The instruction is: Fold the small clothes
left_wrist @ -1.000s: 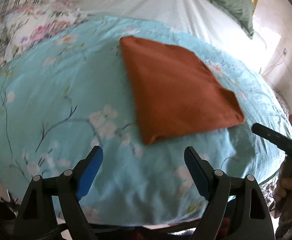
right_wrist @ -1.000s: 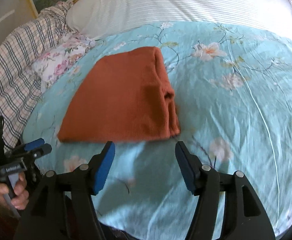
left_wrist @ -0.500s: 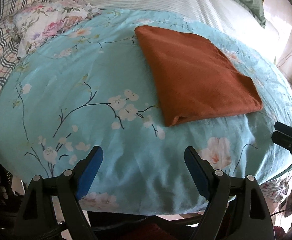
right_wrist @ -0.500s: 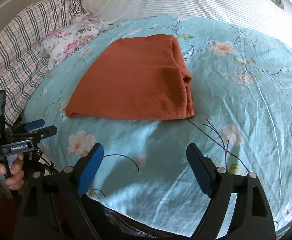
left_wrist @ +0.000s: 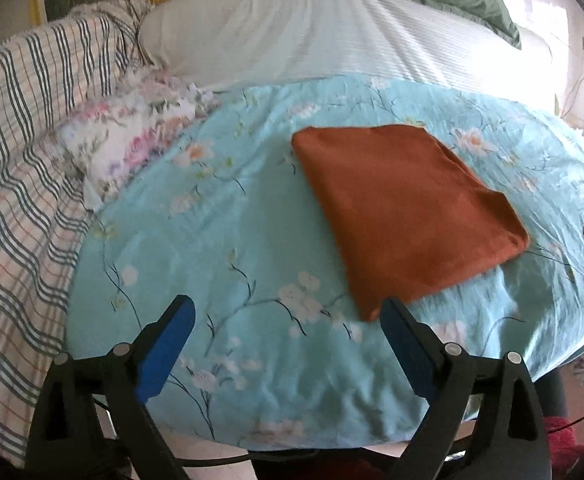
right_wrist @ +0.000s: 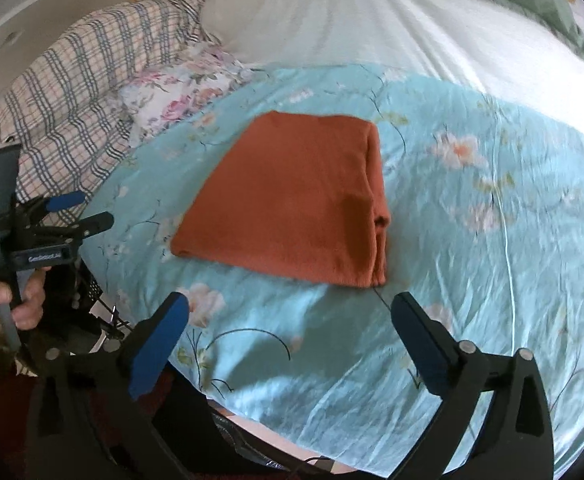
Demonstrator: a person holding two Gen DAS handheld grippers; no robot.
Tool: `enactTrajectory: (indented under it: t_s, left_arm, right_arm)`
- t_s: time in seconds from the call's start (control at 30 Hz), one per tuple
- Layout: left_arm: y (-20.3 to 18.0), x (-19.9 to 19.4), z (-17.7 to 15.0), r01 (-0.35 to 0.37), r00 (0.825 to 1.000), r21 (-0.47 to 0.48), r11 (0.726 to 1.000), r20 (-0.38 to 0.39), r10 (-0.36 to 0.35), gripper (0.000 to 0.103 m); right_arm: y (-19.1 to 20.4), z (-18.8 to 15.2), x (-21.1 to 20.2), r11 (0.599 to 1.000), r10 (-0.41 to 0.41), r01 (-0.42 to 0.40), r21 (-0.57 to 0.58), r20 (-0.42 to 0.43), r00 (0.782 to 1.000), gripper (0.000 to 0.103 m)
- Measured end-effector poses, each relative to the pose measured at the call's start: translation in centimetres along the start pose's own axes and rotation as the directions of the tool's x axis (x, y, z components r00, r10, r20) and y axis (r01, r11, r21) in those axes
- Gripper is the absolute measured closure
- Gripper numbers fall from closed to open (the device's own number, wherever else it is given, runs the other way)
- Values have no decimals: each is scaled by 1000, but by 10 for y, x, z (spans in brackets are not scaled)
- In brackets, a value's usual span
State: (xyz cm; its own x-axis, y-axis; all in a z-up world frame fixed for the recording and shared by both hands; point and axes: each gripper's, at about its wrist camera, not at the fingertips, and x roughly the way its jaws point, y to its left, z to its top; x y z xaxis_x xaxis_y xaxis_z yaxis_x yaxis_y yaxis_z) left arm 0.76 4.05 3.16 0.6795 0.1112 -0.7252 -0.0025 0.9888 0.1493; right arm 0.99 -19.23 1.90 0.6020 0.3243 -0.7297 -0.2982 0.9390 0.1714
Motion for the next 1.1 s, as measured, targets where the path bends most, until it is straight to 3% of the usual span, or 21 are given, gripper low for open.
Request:
enactTrajectory:
  t_s: [0.37,0.67,1.1]
  left_arm:
    - [-25,45,-12,-32,993,23,999,-114,35,8]
    - [-33,56,0,-35,993,23,999,-114,38,7]
    - [-36,57,19,-24,996,15,1000,-84,25,7]
  right_arm:
    - [-8,-8,46,999,8,-4,50,-81,997,1]
    - [-11,3,61,997,5,3,81,-90,996,1]
    - [-13,36,70,1000,1,1,24,-89,996,1]
